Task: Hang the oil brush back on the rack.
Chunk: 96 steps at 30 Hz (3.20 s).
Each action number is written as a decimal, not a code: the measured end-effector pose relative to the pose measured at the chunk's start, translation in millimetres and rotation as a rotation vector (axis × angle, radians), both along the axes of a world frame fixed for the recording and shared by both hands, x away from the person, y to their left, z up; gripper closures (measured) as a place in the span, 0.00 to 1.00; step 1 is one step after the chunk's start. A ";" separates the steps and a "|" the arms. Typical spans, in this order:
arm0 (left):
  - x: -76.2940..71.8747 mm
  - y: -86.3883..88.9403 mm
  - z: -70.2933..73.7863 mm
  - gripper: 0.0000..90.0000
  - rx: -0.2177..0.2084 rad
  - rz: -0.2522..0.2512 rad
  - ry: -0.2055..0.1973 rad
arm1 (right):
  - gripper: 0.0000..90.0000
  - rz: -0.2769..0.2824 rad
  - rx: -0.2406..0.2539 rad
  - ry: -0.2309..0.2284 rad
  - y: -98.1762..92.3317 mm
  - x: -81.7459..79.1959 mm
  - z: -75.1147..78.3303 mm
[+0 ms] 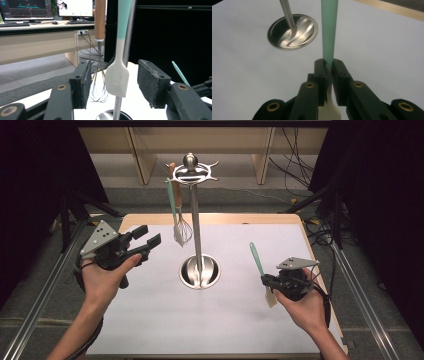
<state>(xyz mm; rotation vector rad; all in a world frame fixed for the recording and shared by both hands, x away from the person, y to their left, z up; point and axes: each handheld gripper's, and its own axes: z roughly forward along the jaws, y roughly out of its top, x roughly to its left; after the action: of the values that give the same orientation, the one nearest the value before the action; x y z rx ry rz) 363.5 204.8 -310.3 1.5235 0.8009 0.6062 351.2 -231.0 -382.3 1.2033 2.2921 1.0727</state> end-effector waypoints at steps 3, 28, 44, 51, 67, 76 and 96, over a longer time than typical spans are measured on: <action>-0.4 -0.8 -0.5 0.46 -0.003 0.002 0.001 | 0.93 0.003 0.001 -0.024 0.7 0.5 -0.2; -8.0 -13.5 0.9 0.48 -0.021 -0.041 -0.018 | 0.93 -0.024 0.060 -0.091 13.0 -9.9 10.4; -16.1 -75.0 9.4 0.51 -0.031 -0.214 -0.020 | 0.93 0.052 0.116 -0.218 44.0 -31.2 34.8; -12.7 -106.5 5.9 0.51 -0.020 -0.285 0.005 | 0.93 0.045 0.158 -0.220 56.0 -34.6 39.7; -8.7 -145.0 -7.0 0.61 0.013 -0.365 0.037 | 0.93 0.087 0.160 -0.260 74.4 -34.1 45.7; -7.3 -150.6 -10.8 0.71 0.003 -0.367 0.052 | 0.93 0.090 0.180 -0.268 78.8 -35.7 47.9; -3.9 -136.4 -5.0 0.93 -0.040 -0.457 0.025 | 0.81 0.143 0.135 -0.304 89.2 -38.8 49.3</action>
<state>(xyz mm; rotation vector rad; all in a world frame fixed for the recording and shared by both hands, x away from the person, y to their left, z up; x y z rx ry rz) 359.5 68.4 -315.4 1.6099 0.4547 0.2313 312.4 -141.8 -333.0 0.8604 2.1214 1.3776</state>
